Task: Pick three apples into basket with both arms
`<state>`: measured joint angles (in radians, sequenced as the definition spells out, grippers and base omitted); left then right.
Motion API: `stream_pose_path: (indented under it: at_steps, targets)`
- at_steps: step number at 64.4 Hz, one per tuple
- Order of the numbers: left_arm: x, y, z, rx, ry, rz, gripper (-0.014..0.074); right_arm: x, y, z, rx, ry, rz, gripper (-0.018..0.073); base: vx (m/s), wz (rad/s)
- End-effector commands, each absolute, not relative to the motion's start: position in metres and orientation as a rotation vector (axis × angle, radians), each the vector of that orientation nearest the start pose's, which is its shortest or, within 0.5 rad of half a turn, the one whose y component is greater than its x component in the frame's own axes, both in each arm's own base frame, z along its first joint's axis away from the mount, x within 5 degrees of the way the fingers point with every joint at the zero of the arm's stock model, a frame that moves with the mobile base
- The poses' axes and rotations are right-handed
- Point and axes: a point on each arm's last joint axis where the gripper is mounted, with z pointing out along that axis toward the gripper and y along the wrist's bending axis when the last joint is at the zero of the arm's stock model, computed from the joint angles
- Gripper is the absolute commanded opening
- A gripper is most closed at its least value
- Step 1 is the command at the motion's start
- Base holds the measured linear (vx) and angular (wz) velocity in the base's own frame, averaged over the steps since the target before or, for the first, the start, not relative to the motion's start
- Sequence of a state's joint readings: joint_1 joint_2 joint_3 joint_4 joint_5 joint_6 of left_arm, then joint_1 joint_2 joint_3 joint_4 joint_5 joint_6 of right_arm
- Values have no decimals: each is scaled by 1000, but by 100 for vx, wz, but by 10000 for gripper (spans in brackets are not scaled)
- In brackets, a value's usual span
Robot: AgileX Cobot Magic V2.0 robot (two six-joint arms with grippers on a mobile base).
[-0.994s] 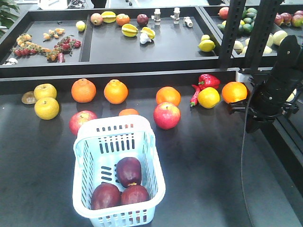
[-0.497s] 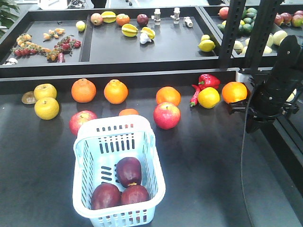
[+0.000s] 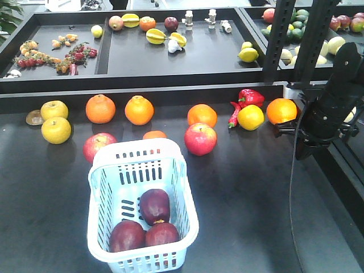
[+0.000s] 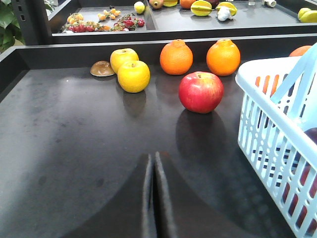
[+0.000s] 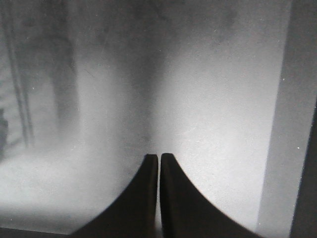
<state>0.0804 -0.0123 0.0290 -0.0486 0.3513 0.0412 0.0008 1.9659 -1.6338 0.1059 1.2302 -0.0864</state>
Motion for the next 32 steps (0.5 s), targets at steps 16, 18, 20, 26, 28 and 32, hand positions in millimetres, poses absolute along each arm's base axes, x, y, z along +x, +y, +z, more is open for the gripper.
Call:
stream_pose_path:
  at_steps: [16, 18, 20, 26, 28, 32]
  targets:
    - [53, 3, 190, -66, 1735, 41, -6, 392, 9, 268, -95, 3011, 156, -8, 0, 0]
    - [53, 3, 190, -66, 1735, 41, -6, 392, 9, 268, -95, 3011, 156, -8, 0, 0]
    - [53, 3, 190, -66, 1735, 41, -6, 392, 9, 268, -95, 3011, 156, -8, 0, 0]
    - [53, 3, 190, -66, 1735, 41, -6, 392, 9, 268, -95, 3011, 156, -8, 0, 0]
    - [53, 3, 190, -66, 1735, 41, -6, 392, 9, 268, -95, 3011, 156, -8, 0, 0]
    - [53, 3, 190, -66, 1735, 41, -6, 392, 9, 268, -95, 3011, 156, -8, 0, 0]
